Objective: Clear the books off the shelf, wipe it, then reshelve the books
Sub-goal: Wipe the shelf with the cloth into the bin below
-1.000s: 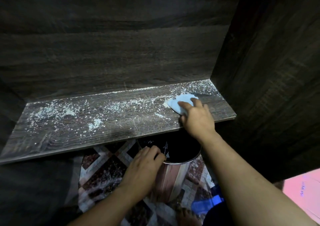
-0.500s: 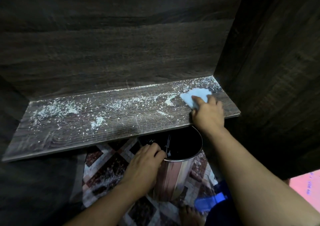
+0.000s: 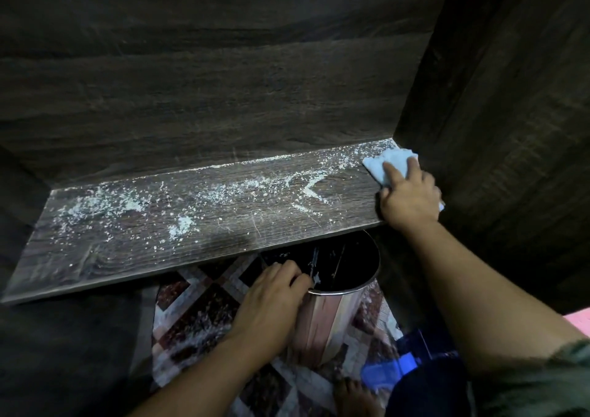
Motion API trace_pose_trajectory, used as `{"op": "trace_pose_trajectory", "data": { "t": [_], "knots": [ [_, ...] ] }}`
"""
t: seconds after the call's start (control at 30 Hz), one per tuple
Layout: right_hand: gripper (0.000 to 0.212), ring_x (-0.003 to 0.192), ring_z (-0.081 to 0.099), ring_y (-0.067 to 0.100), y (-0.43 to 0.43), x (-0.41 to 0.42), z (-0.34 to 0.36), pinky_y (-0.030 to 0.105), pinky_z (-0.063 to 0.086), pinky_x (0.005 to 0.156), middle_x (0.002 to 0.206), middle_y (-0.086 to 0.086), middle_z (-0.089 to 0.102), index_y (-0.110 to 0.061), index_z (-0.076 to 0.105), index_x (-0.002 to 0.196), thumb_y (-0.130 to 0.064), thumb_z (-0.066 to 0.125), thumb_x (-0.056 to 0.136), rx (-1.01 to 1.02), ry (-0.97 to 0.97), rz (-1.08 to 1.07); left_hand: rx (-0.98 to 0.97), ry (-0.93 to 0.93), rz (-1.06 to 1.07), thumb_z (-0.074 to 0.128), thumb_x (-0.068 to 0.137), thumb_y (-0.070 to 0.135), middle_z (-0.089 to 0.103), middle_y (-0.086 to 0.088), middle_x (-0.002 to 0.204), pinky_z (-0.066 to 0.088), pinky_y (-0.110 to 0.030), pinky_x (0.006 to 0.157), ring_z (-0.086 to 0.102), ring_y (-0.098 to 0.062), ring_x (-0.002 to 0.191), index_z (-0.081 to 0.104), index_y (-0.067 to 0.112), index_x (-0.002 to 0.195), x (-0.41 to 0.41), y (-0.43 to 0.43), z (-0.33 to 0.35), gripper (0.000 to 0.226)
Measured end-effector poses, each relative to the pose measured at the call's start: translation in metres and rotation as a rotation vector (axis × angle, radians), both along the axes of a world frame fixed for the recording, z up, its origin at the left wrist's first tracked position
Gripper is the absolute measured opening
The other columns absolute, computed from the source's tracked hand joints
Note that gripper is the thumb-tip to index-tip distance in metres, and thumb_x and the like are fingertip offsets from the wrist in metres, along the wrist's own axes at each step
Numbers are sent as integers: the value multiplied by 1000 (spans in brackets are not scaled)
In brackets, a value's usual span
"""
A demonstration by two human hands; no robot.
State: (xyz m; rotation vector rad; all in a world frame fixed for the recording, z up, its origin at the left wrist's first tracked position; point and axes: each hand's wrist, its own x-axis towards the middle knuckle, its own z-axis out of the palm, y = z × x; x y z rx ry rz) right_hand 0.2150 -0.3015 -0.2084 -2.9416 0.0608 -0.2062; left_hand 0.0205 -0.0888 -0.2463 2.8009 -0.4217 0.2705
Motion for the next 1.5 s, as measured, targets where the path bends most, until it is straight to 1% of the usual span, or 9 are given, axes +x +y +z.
{"op": "trace_pose_trajectory", "data": {
  "t": [0.2, 0.4, 0.47, 0.63, 0.83, 1.03, 1.23, 1.37, 1.5],
  "knots": [
    [52, 121, 37, 38, 50, -33, 1, 42, 33, 100, 151, 13, 26, -35, 34, 145, -35, 47, 95, -97, 28, 152, 48, -18, 23, 86, 55, 14, 53, 4, 86, 47, -27, 68, 57, -17, 76, 64, 22, 86, 2, -3, 1, 39],
    [45, 124, 46, 33, 38, -10, 24, 31, 33, 107, 143, 13, 42, -28, 59, 132, -16, 54, 89, 443, -115, 54, 50, 5, 19, 87, 48, 15, 51, 7, 84, 47, -26, 62, 55, -14, 75, 61, 26, 84, 1, -2, -1, 46],
    [47, 125, 41, 37, 21, 7, 29, 35, 32, 107, 150, 11, 33, -30, 55, 135, -18, 54, 89, 373, -184, -25, 47, 1, 15, 88, 47, 15, 51, 7, 84, 47, -25, 63, 55, -14, 76, 61, 26, 84, 0, 0, -2, 47],
    [55, 130, 29, 37, 0, 18, 5, 45, 27, 106, 158, 7, 15, -37, 34, 146, -33, 48, 93, 12, 50, 11, 33, -10, 16, 87, 49, 14, 51, 7, 85, 49, -26, 65, 56, -15, 77, 61, 26, 86, -1, 5, -3, 47],
    [56, 127, 29, 38, 40, -17, 0, 44, 27, 105, 154, 13, 20, -35, 30, 148, -32, 46, 94, -21, 74, 62, 33, 27, 28, 88, 43, 11, 49, 8, 87, 48, -25, 61, 54, -14, 76, 57, 27, 86, -1, 7, -3, 55],
    [50, 125, 37, 38, 35, -12, 15, 42, 31, 109, 145, 14, 35, -28, 48, 139, -21, 53, 90, 331, -132, 44, 46, 29, 29, 88, 43, 12, 48, 8, 85, 47, -25, 63, 52, -14, 77, 56, 28, 83, -3, 6, 0, 54],
    [51, 136, 25, 38, 21, 1, -1, 48, 27, 110, 158, 12, 16, -35, 34, 146, -35, 42, 96, 15, 41, 100, 50, 34, 41, 87, 45, 12, 48, 8, 85, 48, -25, 68, 53, -14, 78, 58, 28, 84, -3, 6, 3, 51],
    [50, 127, 34, 39, 36, -19, -3, 45, 31, 105, 154, 12, 24, -34, 35, 145, -36, 43, 96, -14, 23, 147, 49, 74, 51, 82, 51, 8, 47, 8, 85, 46, -27, 63, 53, -14, 79, 57, 26, 82, 0, 3, 9, 44],
    [48, 121, 38, 36, 40, -46, 5, 43, 37, 102, 145, 10, 34, -33, 44, 139, -31, 51, 92, -47, 65, 256, 23, 121, 52, 72, 66, 4, 47, 7, 94, 47, -30, 69, 52, -17, 91, 59, 26, 93, 1, 2, 14, 37]
  ]
}}
